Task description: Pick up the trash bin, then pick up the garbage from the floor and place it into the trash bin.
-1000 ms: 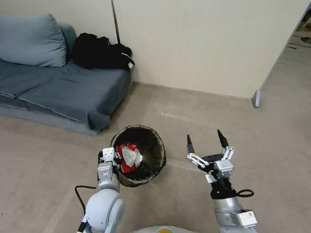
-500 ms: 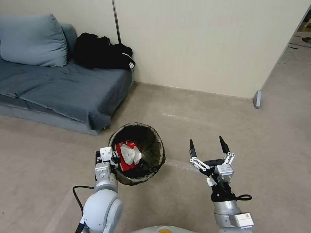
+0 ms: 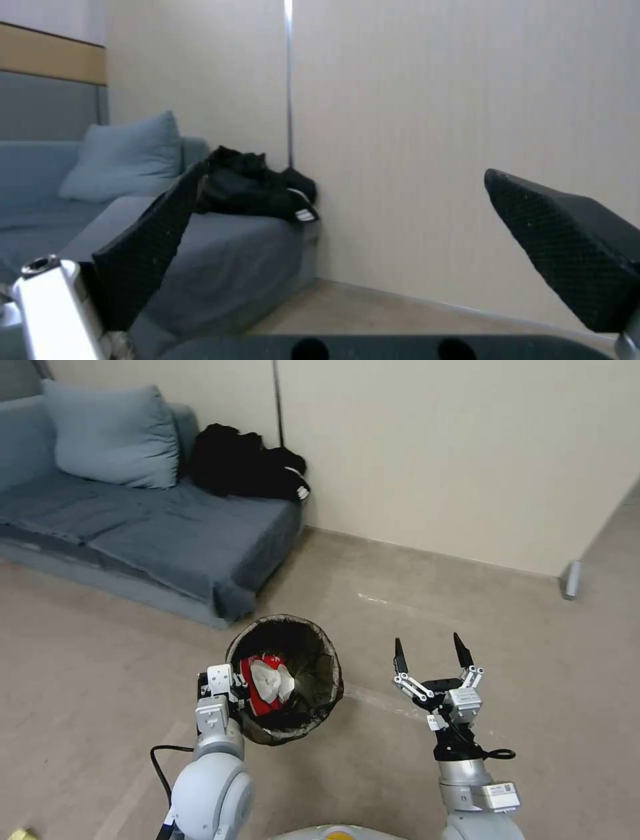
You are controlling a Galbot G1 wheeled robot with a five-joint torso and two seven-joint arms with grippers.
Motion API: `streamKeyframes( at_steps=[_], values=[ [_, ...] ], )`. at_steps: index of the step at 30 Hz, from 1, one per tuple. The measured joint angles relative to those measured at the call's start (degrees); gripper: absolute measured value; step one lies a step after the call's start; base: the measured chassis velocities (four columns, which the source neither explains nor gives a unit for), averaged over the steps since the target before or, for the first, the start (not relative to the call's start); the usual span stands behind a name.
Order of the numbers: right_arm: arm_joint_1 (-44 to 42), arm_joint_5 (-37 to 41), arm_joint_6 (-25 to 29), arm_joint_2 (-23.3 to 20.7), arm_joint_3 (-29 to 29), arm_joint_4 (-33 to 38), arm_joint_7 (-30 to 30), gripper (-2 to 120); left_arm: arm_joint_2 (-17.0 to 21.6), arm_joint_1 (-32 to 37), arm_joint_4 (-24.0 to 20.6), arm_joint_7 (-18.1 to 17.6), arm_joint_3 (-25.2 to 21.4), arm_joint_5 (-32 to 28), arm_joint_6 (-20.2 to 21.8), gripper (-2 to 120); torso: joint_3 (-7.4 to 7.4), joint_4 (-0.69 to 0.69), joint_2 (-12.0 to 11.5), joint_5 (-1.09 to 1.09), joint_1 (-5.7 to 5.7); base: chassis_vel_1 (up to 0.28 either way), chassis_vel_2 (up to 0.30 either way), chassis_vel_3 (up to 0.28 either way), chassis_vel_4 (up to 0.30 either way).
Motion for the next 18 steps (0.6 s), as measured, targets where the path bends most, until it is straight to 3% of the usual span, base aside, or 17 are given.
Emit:
streamKeyframes(
  at_steps=[18],
  values=[
    [1.73,0.16,-0.81,-0.38,0.05,-0.41,0.17,100,-0.13,0.28,-0.04,-0.01,-0.06,0.05,0.19,1,0.0,-0.01,0.0,0.0,0.0,0.119,0.12,0.113,0.125]
  ],
)
